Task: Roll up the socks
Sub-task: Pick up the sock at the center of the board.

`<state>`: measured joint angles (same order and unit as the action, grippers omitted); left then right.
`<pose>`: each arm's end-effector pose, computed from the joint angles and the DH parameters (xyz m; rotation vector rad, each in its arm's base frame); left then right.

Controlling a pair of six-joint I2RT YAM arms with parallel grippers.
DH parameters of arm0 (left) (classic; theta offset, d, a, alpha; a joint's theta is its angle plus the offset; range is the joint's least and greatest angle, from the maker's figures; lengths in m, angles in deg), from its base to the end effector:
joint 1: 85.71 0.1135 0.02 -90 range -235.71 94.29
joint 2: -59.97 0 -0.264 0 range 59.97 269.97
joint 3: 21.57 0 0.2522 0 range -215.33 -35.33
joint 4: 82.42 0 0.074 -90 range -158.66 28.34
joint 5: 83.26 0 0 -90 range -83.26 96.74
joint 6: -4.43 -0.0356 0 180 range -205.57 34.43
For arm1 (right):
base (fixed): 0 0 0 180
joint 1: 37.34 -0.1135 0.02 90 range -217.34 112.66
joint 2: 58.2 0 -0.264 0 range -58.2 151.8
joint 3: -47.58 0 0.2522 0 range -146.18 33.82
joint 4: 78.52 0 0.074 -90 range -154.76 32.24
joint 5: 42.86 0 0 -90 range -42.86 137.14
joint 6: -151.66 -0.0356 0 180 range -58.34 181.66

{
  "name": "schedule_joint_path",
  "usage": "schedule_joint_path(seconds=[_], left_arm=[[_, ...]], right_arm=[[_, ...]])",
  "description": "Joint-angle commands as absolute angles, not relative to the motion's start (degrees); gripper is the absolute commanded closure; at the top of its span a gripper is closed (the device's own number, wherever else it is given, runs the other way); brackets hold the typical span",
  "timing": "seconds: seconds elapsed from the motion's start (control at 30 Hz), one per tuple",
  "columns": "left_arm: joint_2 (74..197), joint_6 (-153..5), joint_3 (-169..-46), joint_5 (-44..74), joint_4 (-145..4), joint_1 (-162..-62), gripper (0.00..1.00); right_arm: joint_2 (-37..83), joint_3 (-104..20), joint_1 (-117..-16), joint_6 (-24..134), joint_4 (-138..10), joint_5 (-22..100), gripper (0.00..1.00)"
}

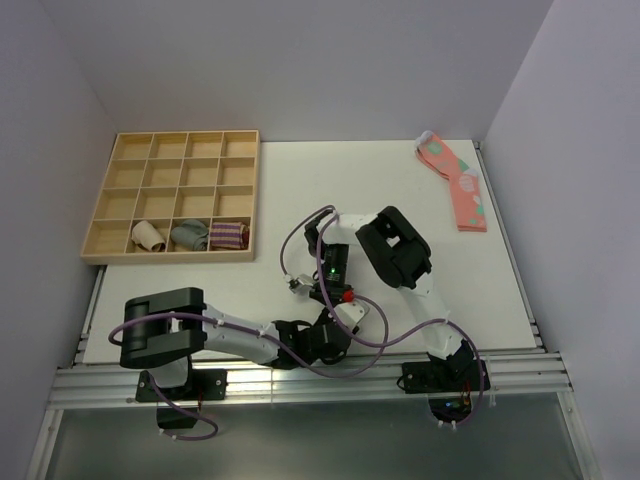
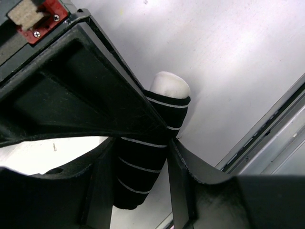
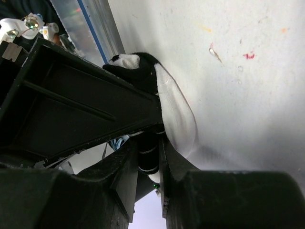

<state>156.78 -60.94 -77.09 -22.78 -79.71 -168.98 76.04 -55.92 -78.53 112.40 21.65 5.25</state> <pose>0.0545 -0.3121 0.1363 0.8782 2.0751 -0.4213 0.2516 0.2518 0.0978 1.4413 -1.8554 -0.9594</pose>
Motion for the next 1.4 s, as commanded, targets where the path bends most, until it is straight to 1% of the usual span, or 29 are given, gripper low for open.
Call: schedule_joint_path(seconds=[0.0,0.1,0.13,0.2,0.33,0.37,0.4,0.7,0.83,1.2,1.37], left_arm=[[162.1,-58.8,-76.5,-10.7,-74.4,-168.5,0.69],[163.0,-58.3,-76.7,-8.6,-74.2,-168.2,0.77],[163.1,-58.1,-76.8,-8.1,-74.1,-168.2,0.81],[163.3,-57.6,-76.6,-6.9,-74.3,-168.0,0.85],[163.2,-56.8,-76.4,-5.6,-74.5,-167.1,0.97],[163.1,-56.7,-76.1,-5.4,-74.5,-166.9,0.98],[163.0,-56.6,-76.0,-4.9,-74.6,-166.8,1.0],[164.0,-55.6,-76.1,-3.0,-74.2,-165.4,1.0],[165.0,-55.1,-76.5,-2.5,-73.8,-164.7,1.0],[163.9,-52.4,-75.2,-3.6,-73.6,-162.6,1.0],[159.6,-49.5,-72.6,-6.6,-74.5,-161.1,1.0]], right_arm=[[78.4,-57.8,-78.6,114.8,15.2,6.8,0.72],[78.5,-58.3,-78.4,115.0,15.7,5.8,0.7],[78.5,-58.4,-78.3,115.2,15.9,5.5,0.7],[78.0,-58.6,-77.9,114.5,15.2,5.0,0.66],[76.3,-58.6,-76.6,114.7,14.4,4.0,0.59],[76.1,-58.7,-76.5,114.9,14.6,3.6,0.55],[76.0,-58.8,-76.1,114.9,14.6,3.5,0.54],[73.1,-60.1,-72.8,112.6,12.4,2.9,0.48],[70.5,-61.8,-69.8,107.6,9.0,2.8,0.48],[60.6,-62.6,-60.3,90.4,-7.9,4.3,0.48],[57.0,-63.3,-57.0,86.6,-10.6,6.3,0.48]])
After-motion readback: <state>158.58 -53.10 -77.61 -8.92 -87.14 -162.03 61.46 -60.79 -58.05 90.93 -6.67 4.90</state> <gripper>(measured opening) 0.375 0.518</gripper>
